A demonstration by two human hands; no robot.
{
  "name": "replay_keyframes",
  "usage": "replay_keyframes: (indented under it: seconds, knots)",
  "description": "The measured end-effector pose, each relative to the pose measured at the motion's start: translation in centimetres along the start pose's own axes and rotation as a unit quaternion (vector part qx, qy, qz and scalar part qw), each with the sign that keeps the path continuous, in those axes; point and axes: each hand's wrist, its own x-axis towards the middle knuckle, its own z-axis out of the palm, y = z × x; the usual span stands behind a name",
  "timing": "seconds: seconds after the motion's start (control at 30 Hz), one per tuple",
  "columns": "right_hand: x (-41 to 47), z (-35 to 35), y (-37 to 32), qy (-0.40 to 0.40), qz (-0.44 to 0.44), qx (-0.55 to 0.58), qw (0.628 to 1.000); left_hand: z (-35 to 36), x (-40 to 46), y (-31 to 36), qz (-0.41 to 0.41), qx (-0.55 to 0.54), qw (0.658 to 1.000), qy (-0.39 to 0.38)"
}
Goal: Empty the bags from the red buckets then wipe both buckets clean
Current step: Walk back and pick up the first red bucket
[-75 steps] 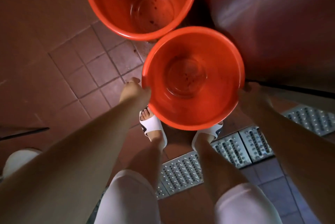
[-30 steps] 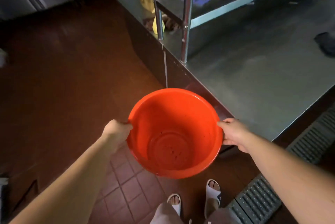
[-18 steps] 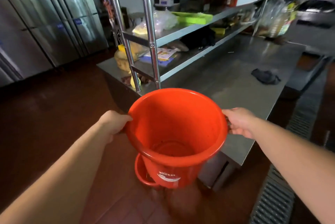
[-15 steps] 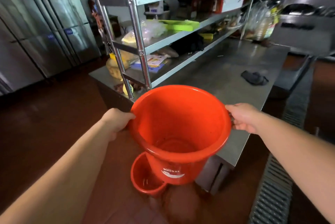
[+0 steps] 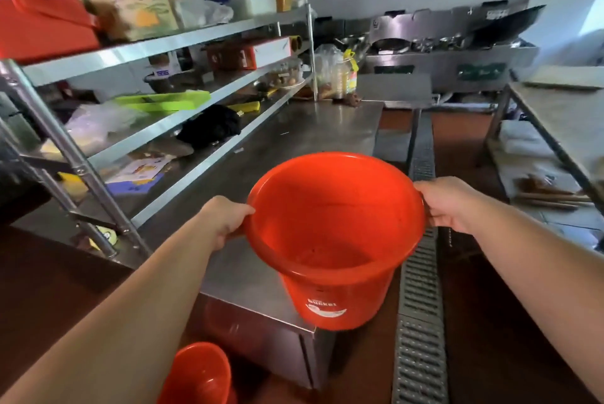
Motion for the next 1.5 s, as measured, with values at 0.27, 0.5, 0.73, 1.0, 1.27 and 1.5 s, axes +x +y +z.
replay_keyframes:
  seconds: [0.27,0.5,0.73,1.0,1.27,1.5]
  knots:
    - [5.7,-14.1,1.7,0.067,0.01,0.027,0.997,16.0,2.8,8.1,0.029,0.0,0.997,-0.065]
    - [11.8,-20.1,2.8,0.114,0.041,0.049,0.991,24.5,6.5,13.1,0.037,0.01,0.994,-0.1]
    - [22.2,-19.7,0.8,0.128,0.063,0.034,0.989,29.0,15.7,16.4,0.037,0.023,0.993,-0.11]
    - [33.8,-15.5,-4.6,0.1,0.046,0.009,0.994,29.6,27.4,20.2,0.014,0.023,0.996,-0.088]
    - [46.2,-7.7,-10.2,-0.003,0.027,-0.023,0.999,25.3,35.2,19.7,-0.042,-0.022,0.999,0.008]
    - [57.5,3.9,-14.8,-0.175,-0.018,-0.079,0.981,20.5,37.2,16.0,-0.112,-0.077,0.98,0.148]
